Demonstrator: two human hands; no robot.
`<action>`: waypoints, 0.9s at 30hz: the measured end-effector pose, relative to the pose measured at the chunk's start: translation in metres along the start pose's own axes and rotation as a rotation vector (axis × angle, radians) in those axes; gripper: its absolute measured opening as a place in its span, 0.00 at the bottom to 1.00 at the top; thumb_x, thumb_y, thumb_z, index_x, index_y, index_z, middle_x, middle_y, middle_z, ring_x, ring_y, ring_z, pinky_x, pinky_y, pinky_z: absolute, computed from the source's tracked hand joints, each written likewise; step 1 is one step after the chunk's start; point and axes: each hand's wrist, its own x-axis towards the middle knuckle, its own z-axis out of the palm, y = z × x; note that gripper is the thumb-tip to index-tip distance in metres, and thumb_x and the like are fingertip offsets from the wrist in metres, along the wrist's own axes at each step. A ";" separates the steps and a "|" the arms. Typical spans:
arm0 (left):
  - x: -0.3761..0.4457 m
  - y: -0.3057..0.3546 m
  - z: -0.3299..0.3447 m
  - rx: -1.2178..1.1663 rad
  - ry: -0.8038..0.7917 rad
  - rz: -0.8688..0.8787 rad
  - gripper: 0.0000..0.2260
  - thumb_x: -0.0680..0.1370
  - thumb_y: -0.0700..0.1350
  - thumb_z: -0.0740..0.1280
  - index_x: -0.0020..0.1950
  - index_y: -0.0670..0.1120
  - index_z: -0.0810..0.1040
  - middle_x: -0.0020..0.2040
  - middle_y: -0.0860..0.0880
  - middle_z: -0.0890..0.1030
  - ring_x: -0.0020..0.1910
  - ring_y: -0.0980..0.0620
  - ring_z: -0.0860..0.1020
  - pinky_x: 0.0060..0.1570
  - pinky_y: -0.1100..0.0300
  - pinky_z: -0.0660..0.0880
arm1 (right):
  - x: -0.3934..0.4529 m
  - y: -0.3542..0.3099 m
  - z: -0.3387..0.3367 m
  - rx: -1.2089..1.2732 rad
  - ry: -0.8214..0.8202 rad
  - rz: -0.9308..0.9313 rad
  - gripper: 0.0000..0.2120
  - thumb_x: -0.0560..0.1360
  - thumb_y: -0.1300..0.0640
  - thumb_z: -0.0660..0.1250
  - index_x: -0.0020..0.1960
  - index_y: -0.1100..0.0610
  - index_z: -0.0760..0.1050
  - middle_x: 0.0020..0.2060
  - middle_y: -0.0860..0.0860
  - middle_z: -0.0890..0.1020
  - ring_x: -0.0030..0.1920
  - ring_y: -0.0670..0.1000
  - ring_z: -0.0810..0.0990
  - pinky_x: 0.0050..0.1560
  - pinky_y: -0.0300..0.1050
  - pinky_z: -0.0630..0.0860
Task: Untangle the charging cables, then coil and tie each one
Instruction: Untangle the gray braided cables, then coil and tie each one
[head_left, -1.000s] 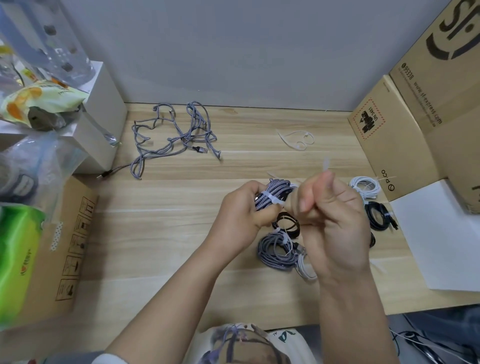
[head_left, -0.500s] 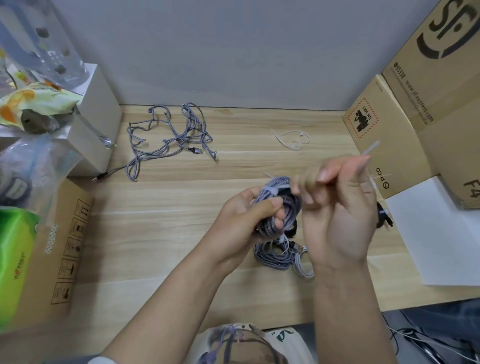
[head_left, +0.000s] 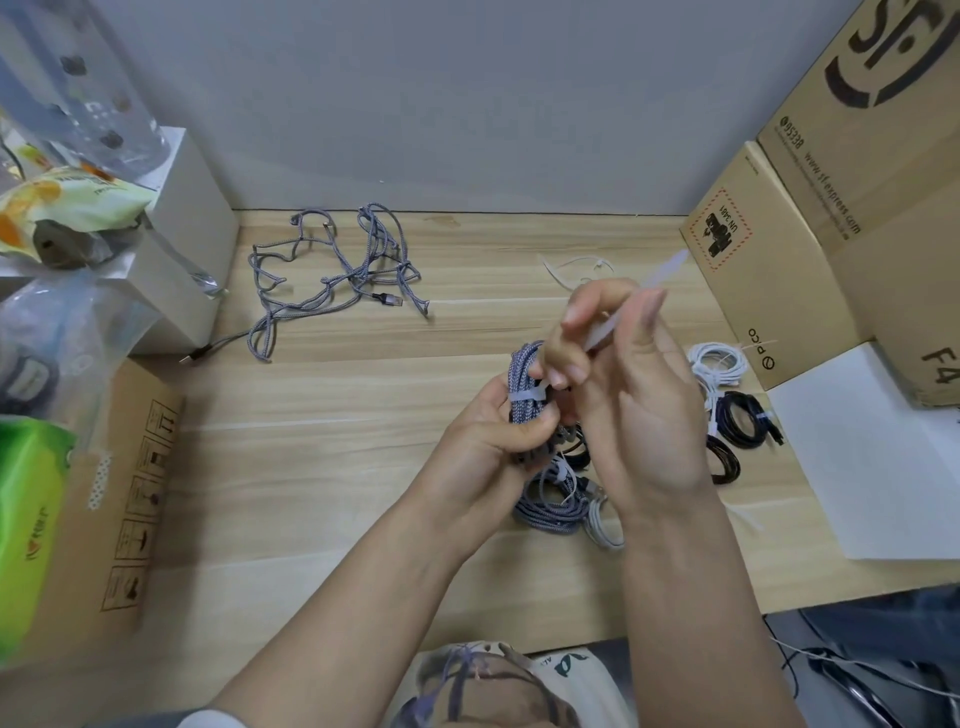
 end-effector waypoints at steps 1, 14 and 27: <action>0.000 -0.001 0.000 0.009 0.009 -0.015 0.14 0.68 0.38 0.66 0.52 0.48 0.72 0.44 0.52 0.78 0.46 0.54 0.75 0.52 0.53 0.64 | 0.000 0.000 0.000 -0.008 0.013 -0.001 0.16 0.74 0.43 0.56 0.36 0.52 0.72 0.27 0.45 0.66 0.31 0.49 0.61 0.37 0.43 0.63; -0.009 0.001 0.009 0.169 -0.112 -0.095 0.10 0.74 0.45 0.65 0.51 0.41 0.78 0.44 0.47 0.82 0.43 0.54 0.80 0.44 0.64 0.76 | 0.004 -0.012 -0.001 0.194 -0.027 -0.086 0.15 0.76 0.50 0.56 0.33 0.55 0.67 0.24 0.45 0.63 0.27 0.47 0.55 0.31 0.42 0.55; -0.010 0.018 0.024 -0.330 -0.011 -0.125 0.14 0.76 0.53 0.60 0.42 0.43 0.73 0.32 0.50 0.74 0.31 0.56 0.72 0.42 0.63 0.67 | 0.008 -0.007 -0.006 0.292 0.008 -0.143 0.10 0.75 0.56 0.57 0.37 0.57 0.68 0.23 0.47 0.56 0.24 0.46 0.58 0.30 0.40 0.62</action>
